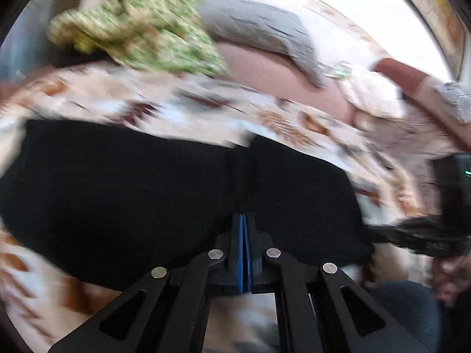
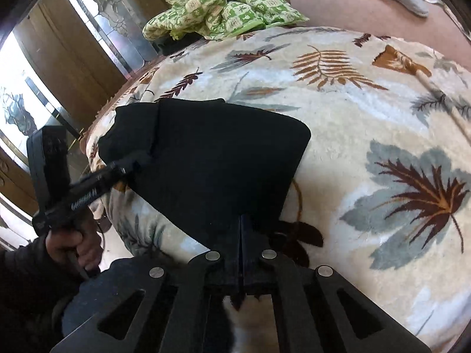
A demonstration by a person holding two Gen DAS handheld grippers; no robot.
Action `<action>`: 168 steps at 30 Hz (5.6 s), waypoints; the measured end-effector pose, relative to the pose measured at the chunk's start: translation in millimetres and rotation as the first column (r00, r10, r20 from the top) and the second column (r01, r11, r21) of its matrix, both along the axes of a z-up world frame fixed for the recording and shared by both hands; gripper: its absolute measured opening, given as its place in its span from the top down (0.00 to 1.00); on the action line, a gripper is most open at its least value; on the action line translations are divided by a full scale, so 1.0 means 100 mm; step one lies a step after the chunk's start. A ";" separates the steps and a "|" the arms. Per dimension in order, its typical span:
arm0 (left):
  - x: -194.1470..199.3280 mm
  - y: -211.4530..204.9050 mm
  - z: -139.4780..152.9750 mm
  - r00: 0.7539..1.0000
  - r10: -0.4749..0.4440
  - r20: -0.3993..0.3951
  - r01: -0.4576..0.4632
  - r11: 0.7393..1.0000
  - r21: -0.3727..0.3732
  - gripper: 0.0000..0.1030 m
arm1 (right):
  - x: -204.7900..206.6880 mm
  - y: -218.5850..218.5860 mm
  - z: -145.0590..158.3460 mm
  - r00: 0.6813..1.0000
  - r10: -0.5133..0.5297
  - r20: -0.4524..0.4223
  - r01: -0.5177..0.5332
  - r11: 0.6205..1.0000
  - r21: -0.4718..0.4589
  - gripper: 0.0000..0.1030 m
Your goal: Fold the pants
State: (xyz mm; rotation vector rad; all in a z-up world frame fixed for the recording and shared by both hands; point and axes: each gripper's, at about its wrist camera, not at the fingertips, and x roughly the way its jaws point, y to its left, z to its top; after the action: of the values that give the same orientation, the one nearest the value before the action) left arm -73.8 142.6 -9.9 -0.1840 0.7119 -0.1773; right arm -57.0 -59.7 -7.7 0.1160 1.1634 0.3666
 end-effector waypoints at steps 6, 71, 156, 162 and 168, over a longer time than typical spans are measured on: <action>-0.07 0.14 0.17 0.997 0.065 0.036 -0.063 0.997 -0.044 0.94 | 0.03 -0.01 0.00 1.000 -0.007 -0.003 0.007 1.000 0.006 1.00; 0.52 -0.39 -0.15 0.986 0.155 -0.065 -0.150 0.985 0.082 0.89 | 0.16 0.05 0.00 0.999 -0.006 0.047 0.011 0.995 -0.103 0.87; -0.48 -0.11 0.50 0.969 -0.175 0.175 0.197 0.973 -0.118 0.91 | 0.27 -0.51 -0.19 0.921 -0.384 0.062 0.387 0.891 -0.235 0.08; 0.02 -0.48 0.51 0.951 -0.306 0.055 0.310 0.941 -0.132 0.91 | 0.26 -0.57 -0.16 0.908 -0.415 0.052 0.417 0.892 -0.176 0.08; 0.20 -0.72 0.54 0.941 -0.339 -0.007 0.337 0.939 -0.072 0.91 | 0.24 -0.67 -0.12 0.892 -0.451 0.038 0.452 0.886 -0.106 0.08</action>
State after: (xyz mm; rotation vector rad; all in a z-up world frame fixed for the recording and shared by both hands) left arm -54.2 70.5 44.3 -0.1288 0.7540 -0.5310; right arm -33.4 -126.4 -19.8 0.2811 1.1032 -0.1128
